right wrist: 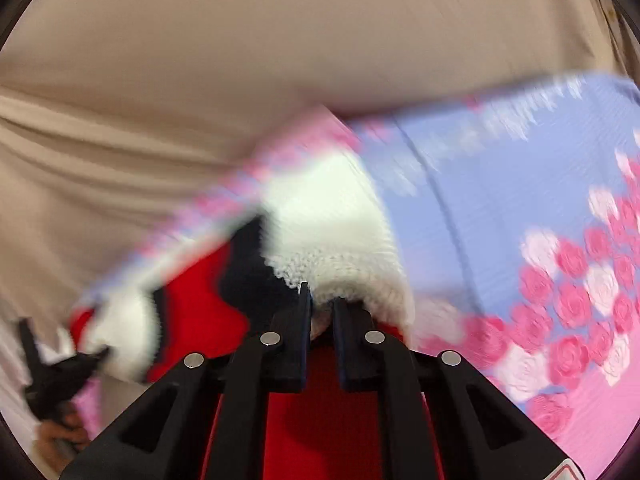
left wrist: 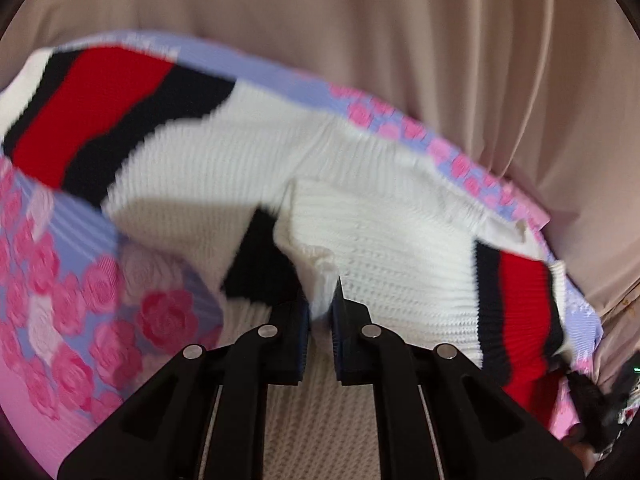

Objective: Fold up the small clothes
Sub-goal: 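Grasp the other striped sleeve cuff with the left tool, then lift and fold the held sleeve across the sweater body with the left tool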

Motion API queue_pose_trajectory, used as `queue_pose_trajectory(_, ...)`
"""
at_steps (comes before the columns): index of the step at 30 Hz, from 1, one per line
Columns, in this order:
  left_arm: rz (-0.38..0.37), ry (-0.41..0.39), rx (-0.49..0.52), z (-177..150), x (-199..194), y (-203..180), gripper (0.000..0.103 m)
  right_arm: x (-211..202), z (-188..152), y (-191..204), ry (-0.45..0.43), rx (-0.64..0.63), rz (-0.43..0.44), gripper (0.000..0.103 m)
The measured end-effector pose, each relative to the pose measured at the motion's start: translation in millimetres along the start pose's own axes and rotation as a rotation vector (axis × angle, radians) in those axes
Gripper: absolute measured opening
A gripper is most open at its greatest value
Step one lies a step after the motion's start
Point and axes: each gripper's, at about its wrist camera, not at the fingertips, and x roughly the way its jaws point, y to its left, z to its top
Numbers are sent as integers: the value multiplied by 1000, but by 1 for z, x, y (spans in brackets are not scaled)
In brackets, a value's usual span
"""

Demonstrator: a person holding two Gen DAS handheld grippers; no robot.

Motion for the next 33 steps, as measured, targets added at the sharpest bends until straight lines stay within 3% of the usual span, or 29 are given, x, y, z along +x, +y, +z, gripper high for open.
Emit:
queue_pose_trajectory(3,46,-26,69,-5,-1,-9,9,-18,-4,4,-65,-29,43,9)
queue_pose_trajectory(5,56,-31,73,-6,2,-10,9,-3,-10,4,-20,-77,-9,10)
queue_pose_trajectory(8,49,-18,61,-2,2,-8,9,-17,-7,3,-20,-46,-5,10)
queue_pose_trajectory(11,45,-15,68,-1,4,-7,9,-57,-11,13,-132,-66,-108,11)
queue_pose_trajectory(12,47,-19,72,-2,4,-7,10,-64,-13,17,-162,-62,-114,18)
queue_pose_trajectory(13,53,-23,72,-2,4,-8,10,-67,-12,20,-179,-59,-85,18)
queue_pose_trajectory(16,68,-33,62,-4,3,-9,10,-37,-5,38,-124,-160,-69,12)
queue_pose_trajectory(18,66,-36,47,-5,2,-8,10,9,-7,36,-7,-223,-131,10)
queue_pose_trajectory(19,57,-33,33,-5,0,-6,10,5,-8,36,-70,-246,-129,8)
queue_pose_trajectory(21,15,-21,-1,-3,-8,2,13,-4,-3,44,-26,-241,-146,8)
queue_pose_trajectory(22,-7,-24,-20,-2,-13,7,16,-18,-3,47,-45,-227,-113,8)
queue_pose_trajectory(25,-6,-100,-127,10,-45,45,39,-50,-23,55,-67,-223,-42,13)
queue_pose_trajectory(26,39,-143,-181,18,-58,67,54,-57,-33,55,-61,-232,-33,15)
queue_pose_trajectory(27,72,-171,-220,24,-67,85,62,-66,-47,55,-50,-243,-22,15)
queue_pose_trajectory(30,173,-216,-370,50,-83,157,64,-78,-82,61,-9,-269,12,17)
queue_pose_trajectory(33,206,-239,-581,73,-86,234,63,-77,-110,66,51,-280,33,19)
